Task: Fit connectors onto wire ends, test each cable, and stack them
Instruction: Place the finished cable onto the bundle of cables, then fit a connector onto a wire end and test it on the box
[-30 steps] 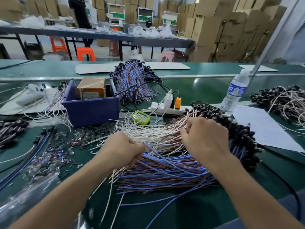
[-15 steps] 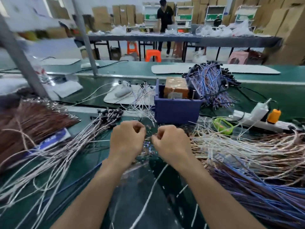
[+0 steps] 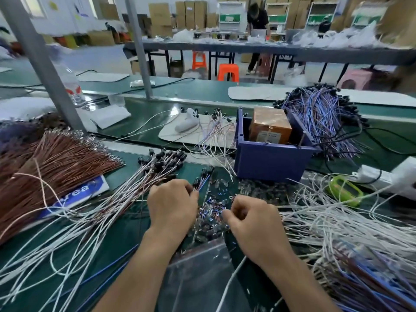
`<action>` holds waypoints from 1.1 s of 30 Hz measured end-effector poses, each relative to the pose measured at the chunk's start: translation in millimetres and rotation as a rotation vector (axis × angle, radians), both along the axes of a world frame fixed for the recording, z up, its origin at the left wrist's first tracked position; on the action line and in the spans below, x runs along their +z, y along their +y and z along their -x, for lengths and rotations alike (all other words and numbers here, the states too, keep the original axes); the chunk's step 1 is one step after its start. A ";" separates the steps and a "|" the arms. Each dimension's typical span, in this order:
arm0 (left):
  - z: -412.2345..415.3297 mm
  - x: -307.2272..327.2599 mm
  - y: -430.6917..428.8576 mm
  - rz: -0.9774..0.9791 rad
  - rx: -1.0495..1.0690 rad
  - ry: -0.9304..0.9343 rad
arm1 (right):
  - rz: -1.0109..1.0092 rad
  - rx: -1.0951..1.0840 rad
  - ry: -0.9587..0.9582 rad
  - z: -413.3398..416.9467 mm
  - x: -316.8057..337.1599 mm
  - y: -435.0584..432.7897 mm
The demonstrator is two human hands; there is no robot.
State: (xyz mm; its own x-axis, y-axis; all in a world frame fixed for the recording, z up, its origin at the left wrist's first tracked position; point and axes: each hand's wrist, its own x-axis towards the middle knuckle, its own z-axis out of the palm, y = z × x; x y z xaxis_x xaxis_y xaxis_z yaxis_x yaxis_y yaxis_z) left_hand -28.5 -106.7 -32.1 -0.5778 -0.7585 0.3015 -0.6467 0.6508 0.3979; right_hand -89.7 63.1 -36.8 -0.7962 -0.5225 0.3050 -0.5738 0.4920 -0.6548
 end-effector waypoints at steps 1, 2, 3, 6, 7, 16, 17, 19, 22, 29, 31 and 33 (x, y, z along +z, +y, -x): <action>0.8 1.0 0.3 -0.043 0.015 0.014 | 0.001 0.002 -0.002 0.1 0.0 -0.2; 1.5 1.7 -0.2 -0.096 0.029 0.031 | 0.009 0.005 -0.003 0.4 0.4 -0.4; 2.0 2.5 -1.0 -0.154 0.043 0.051 | 0.022 0.007 -0.005 0.7 1.0 -0.7; 2.9 3.4 -2.9 -0.284 0.077 0.177 | 0.056 0.014 -0.014 1.5 1.8 0.2; 2.7 4.4 -2.3 -0.306 0.088 0.239 | 0.066 0.014 -0.023 1.4 2.0 0.6; -12.6 20.7 35.7 -0.061 -0.479 0.560 | 0.579 0.229 -0.698 -2.7 22.8 3.5; -13.1 20.0 41.8 -0.024 -0.532 0.542 | 0.611 0.241 -0.744 -3.3 24.6 3.7; -12.1 18.1 50.6 -0.006 -0.607 0.523 | 0.650 0.211 -0.791 -4.7 27.6 3.5; -11.9 17.3 53.9 -0.043 -0.645 0.496 | 0.757 0.096 -0.795 -0.6 34.1 7.5; -10.1 20.5 35.8 -0.314 -0.584 0.609 | 1.344 -0.018 -1.049 30.2 58.1 39.0; -11.0 21.9 27.0 -0.338 -0.542 0.622 | 1.453 -0.006 -1.139 40.2 60.5 50.1; -13.3 25.6 21.7 -0.337 -0.518 0.650 | 1.464 0.007 -1.158 49.4 60.6 60.8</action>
